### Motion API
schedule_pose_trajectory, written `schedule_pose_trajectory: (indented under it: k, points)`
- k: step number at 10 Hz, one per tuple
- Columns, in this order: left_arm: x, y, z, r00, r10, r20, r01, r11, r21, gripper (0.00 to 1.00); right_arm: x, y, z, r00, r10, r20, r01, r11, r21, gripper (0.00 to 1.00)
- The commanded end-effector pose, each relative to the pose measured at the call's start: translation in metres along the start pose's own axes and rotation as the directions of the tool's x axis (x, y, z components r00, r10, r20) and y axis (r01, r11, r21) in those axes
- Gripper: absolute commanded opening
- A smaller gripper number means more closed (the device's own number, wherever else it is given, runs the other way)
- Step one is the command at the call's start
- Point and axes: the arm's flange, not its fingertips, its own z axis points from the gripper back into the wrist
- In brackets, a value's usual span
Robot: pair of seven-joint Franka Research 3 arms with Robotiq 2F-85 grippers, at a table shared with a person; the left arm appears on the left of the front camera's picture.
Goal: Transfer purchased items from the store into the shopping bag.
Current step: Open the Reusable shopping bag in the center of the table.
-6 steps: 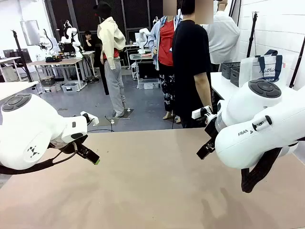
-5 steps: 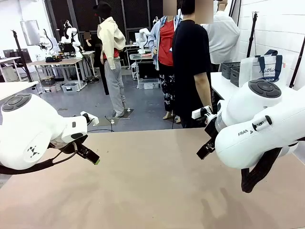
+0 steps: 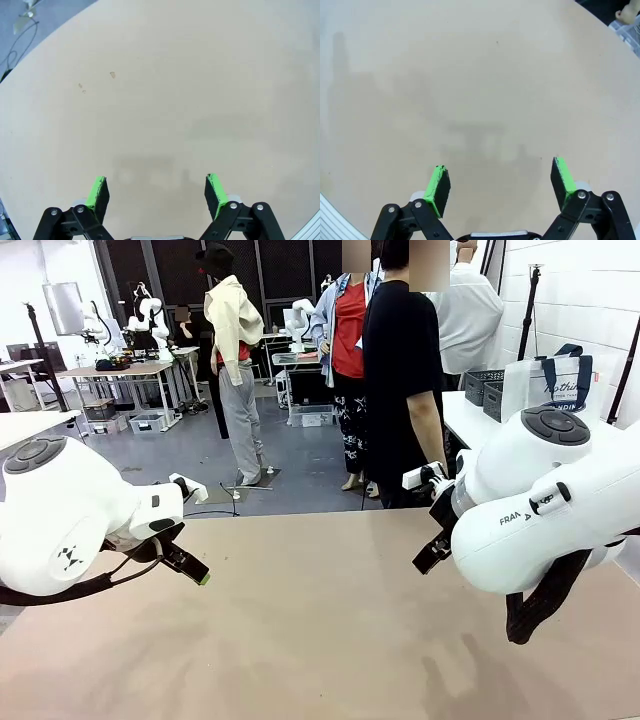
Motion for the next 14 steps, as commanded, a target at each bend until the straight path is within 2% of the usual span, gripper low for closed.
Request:
schedule_pose_trajectory:
  k: [1, 14]
  points:
    - [-0.0002, 0.0006, 0.0000, 1.000, 0.001, 0.000, -0.001, 1.000, 0.000, 1.00, 0.0000, -0.0001, 0.0000, 1.000, 0.000, 0.000, 0.000, 1.000, 0.000, 1.00]
    - [-0.0002, 0.0006, 0.0000, 1.000, 0.001, 0.000, -0.001, 1.000, 0.000, 1.00, 0.0000, -0.0001, 0.0000, 1.000, 0.000, 0.000, 0.000, 1.000, 0.000, 1.00]
